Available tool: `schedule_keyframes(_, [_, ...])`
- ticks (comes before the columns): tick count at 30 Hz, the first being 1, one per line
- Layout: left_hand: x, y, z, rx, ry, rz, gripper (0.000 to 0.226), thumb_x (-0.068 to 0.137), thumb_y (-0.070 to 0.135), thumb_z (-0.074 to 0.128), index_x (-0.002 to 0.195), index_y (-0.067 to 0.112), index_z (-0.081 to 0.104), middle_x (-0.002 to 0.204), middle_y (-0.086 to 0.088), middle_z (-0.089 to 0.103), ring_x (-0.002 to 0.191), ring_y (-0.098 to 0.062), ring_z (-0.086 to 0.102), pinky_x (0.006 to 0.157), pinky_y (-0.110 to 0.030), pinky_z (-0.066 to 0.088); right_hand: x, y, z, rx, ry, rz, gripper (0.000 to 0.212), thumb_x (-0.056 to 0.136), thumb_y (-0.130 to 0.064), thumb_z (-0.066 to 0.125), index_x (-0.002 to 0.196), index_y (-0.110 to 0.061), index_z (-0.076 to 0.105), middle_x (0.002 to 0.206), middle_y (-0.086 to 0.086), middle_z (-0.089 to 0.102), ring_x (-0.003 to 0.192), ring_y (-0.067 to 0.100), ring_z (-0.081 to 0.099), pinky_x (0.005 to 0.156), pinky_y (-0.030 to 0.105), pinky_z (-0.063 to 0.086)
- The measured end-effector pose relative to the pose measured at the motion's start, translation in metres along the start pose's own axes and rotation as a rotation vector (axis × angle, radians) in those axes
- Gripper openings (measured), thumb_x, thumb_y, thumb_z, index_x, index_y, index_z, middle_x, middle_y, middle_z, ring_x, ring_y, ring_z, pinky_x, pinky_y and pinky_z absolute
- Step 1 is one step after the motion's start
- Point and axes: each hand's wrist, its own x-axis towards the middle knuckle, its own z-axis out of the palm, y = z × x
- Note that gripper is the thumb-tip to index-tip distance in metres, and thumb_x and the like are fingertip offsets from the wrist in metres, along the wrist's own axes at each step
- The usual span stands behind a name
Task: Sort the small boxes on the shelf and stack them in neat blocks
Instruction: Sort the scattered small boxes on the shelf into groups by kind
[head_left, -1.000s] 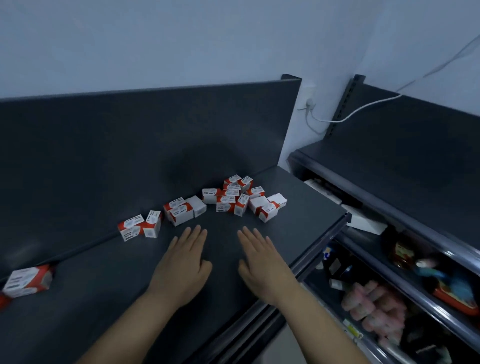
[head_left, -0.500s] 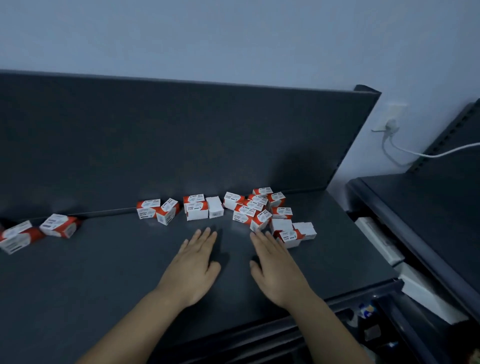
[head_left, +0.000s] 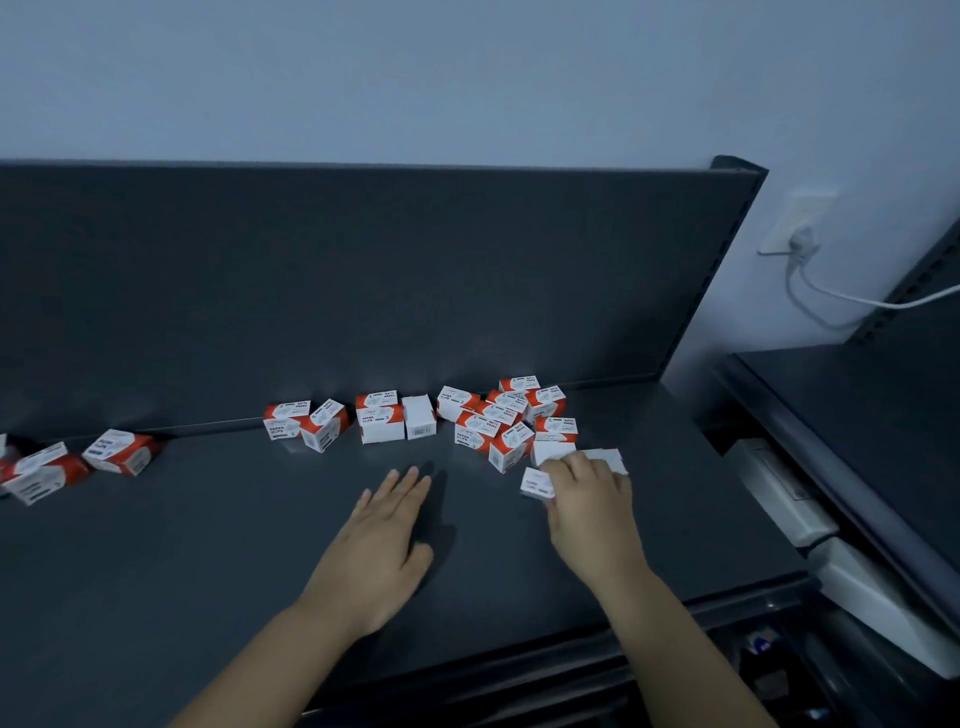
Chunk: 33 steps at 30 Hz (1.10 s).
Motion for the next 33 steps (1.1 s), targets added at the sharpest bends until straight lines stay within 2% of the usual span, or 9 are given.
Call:
schedule_keyframes(2, [-0.001,0.003,0.000,-0.062,-0.001,0.031,0.070,0.091,0.034,0.030,0.156,0.026,0.006,0.161,0.014,-0.001,0.143,0.003,-0.013,0.114,-0.016,-0.011,-0.002,-0.013,-0.003,0.104,-0.025,-0.074,0.043,0.079,-0.024,0.076,0.119,-0.025,0.062,0.112,-0.003,0.059,0.105,0.023,0.056,0.090,0.045,0.042])
schedule_keyframes(4, [-0.003,0.005,0.003,-0.142,-0.010,0.068,0.072,0.094,0.020,0.045,0.155,0.029,0.006,0.160,0.018,-0.001,0.143,0.007,-0.012,0.113,-0.010,-0.008,-0.005,-0.030,-0.002,0.450,-0.153,-0.082,0.046,0.091,-0.024,0.064,0.134,-0.027,0.050,0.126,-0.007,0.054,0.118,0.016,0.049,0.102,0.037,0.036])
schedule_keyframes(7, [-0.007,0.000,0.011,-0.188,-0.042,0.106,0.080,0.093,0.020,0.056,0.151,0.037,0.003,0.159,0.023,0.003,0.143,0.011,-0.006,0.115,-0.010,-0.002,-0.009,-0.053,0.004,0.775,-0.285,-0.106,0.039,0.094,-0.020,0.061,0.130,-0.025,0.047,0.126,-0.005,0.057,0.115,0.009,0.052,0.098,0.025,0.043])
schedule_keyframes(15, [0.006,-0.016,0.027,-0.258,0.100,0.001,0.064,0.091,0.030,0.065,0.146,0.035,0.033,0.148,0.016,0.035,0.138,0.004,0.025,0.109,-0.009,0.016,0.006,-0.035,0.016,0.536,-0.106,-0.239,0.034,0.100,-0.036,0.049,0.131,-0.023,0.057,0.133,-0.009,0.050,0.121,0.014,0.036,0.102,0.022,0.029])
schedule_keyframes(19, [0.006,-0.013,0.030,-0.236,0.192,-0.017,0.057,0.091,0.031,0.065,0.142,0.035,0.041,0.138,0.023,0.045,0.129,-0.003,0.044,0.105,-0.016,0.029,0.018,0.021,0.007,0.438,0.220,-0.012,0.031,0.089,-0.021,0.057,0.120,-0.020,0.062,0.124,-0.003,0.059,0.115,0.026,0.050,0.092,0.025,0.032])
schedule_keyframes(22, [0.007,-0.016,0.032,-0.216,0.193,-0.025,0.057,0.090,0.036,0.064,0.143,0.036,0.042,0.140,0.018,0.051,0.127,-0.006,0.047,0.107,-0.025,0.037,0.020,0.058,0.005,0.220,-0.082,0.131,0.058,0.092,-0.028,0.059,0.145,-0.024,0.035,0.150,-0.004,0.037,0.136,0.024,0.033,0.106,0.045,0.033])
schedule_keyframes(24, [0.008,-0.019,0.033,-0.218,0.193,-0.029,0.057,0.089,0.039,0.064,0.142,0.039,0.042,0.137,0.020,0.053,0.123,-0.005,0.050,0.104,-0.026,0.040,0.021,0.068,0.006,0.171,-0.233,0.122,0.059,0.095,-0.032,0.056,0.148,-0.028,0.029,0.152,-0.004,0.033,0.136,0.021,0.034,0.109,0.048,0.028])
schedule_keyframes(28, [0.007,-0.021,0.034,-0.238,0.202,-0.044,0.057,0.088,0.040,0.065,0.141,0.042,0.042,0.133,0.025,0.054,0.120,-0.002,0.049,0.100,-0.021,0.038,0.012,0.062,0.001,0.327,-0.107,0.056,0.047,0.090,-0.030,0.065,0.135,-0.027,0.049,0.129,-0.003,0.051,0.116,0.022,0.046,0.098,0.039,0.036])
schedule_keyframes(33, [0.007,-0.024,0.034,-0.259,0.198,-0.042,0.056,0.087,0.042,0.066,0.139,0.044,0.044,0.133,0.028,0.053,0.121,0.000,0.050,0.103,-0.025,0.040,-0.004,0.007,-0.014,0.674,-0.047,-0.093,0.041,0.084,-0.029,0.073,0.122,-0.029,0.057,0.108,-0.024,0.052,0.108,0.003,0.042,0.087,0.021,0.041])
